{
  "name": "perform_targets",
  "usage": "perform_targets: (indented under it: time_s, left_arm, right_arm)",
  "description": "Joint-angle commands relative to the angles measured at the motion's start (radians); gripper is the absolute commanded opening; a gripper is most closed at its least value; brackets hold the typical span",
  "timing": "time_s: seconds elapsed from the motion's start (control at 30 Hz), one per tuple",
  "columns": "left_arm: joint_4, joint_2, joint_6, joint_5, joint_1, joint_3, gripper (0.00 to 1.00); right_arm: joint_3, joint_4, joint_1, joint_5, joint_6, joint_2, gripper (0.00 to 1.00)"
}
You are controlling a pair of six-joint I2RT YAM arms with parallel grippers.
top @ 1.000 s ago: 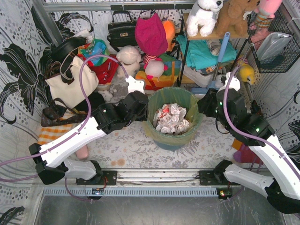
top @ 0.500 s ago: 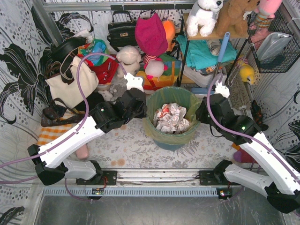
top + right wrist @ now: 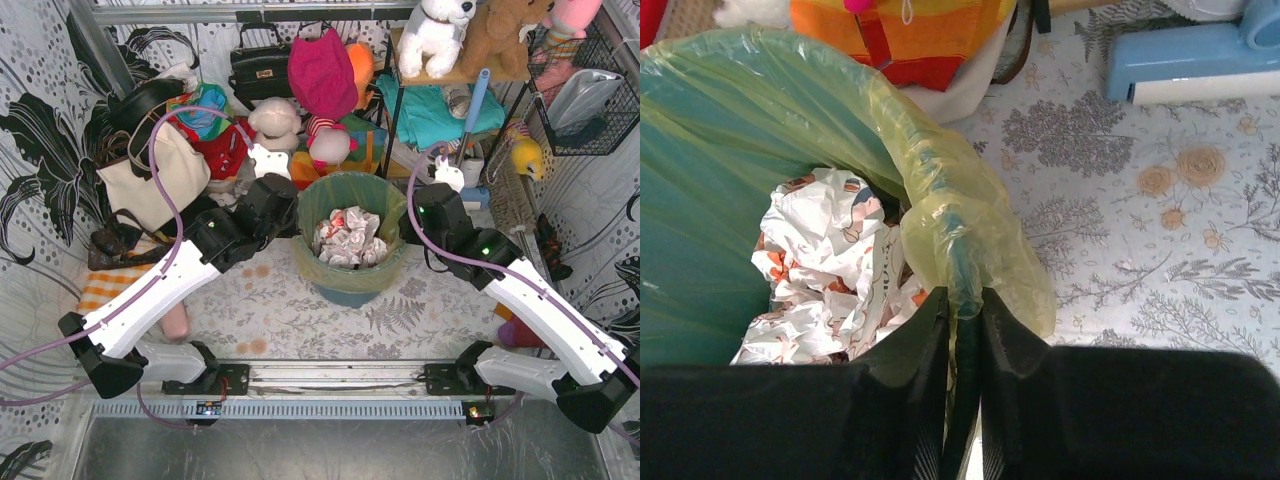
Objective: Tie the trash bag
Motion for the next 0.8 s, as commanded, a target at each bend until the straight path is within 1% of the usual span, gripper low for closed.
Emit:
perform_targets:
  time_s: [0.0,0.03,0.13,0.2,0.33,0.43,0.5,0.57,0.67,0.73,0.77]
  left_arm:
    - [0.069,-0.012,0.010,0.005,0.019,-0.018,0.23]
    - [0.068,-0.011,0.009,0.005,0.024,-0.019,0.26]
    - [0.072,-0.011,0.013,0.011,0.034,-0.022,0.31]
    - [0.081,-0.013,0.020,0.013,0.039,-0.023,0.33]
    - [0.116,-0.029,0.038,0.018,0.044,-0.037,0.40]
    - [0.129,-0.041,0.044,0.015,0.046,-0.037,0.42]
    - [0.131,-0.048,0.047,0.006,0.047,-0.037,0.43]
    - [0.135,-0.057,0.052,0.001,0.049,-0.039,0.43]
    - [0.137,-0.065,0.056,-0.002,0.053,-0.045,0.46]
    - [0.150,-0.074,0.051,0.016,0.065,-0.067,0.49]
    - [0.170,-0.083,0.048,0.048,0.081,-0.088,0.49]
  right_arm:
    - [0.068,0.080,0.011,-0.073,-0.081,0.038,0.20]
    - [0.084,0.069,0.010,-0.066,-0.090,0.041,0.27]
    - [0.131,0.033,0.010,-0.028,-0.127,0.032,0.43]
    - [0.160,0.011,0.009,0.006,-0.152,0.017,0.49]
    - [0.206,-0.026,0.008,0.086,-0.195,-0.023,0.54]
    - [0.234,-0.057,0.000,0.148,-0.225,-0.039,0.57]
    - [0.239,-0.078,-0.035,0.149,-0.238,-0.042,0.57]
    - [0.223,-0.088,-0.124,0.060,-0.239,-0.040,0.57]
    - [0.161,-0.073,-0.286,-0.164,-0.223,-0.037,0.56]
    - [0.101,-0.041,-0.353,-0.258,-0.215,-0.039,0.54]
    - [0.068,-0.025,-0.375,-0.295,-0.209,-0.040,0.54]
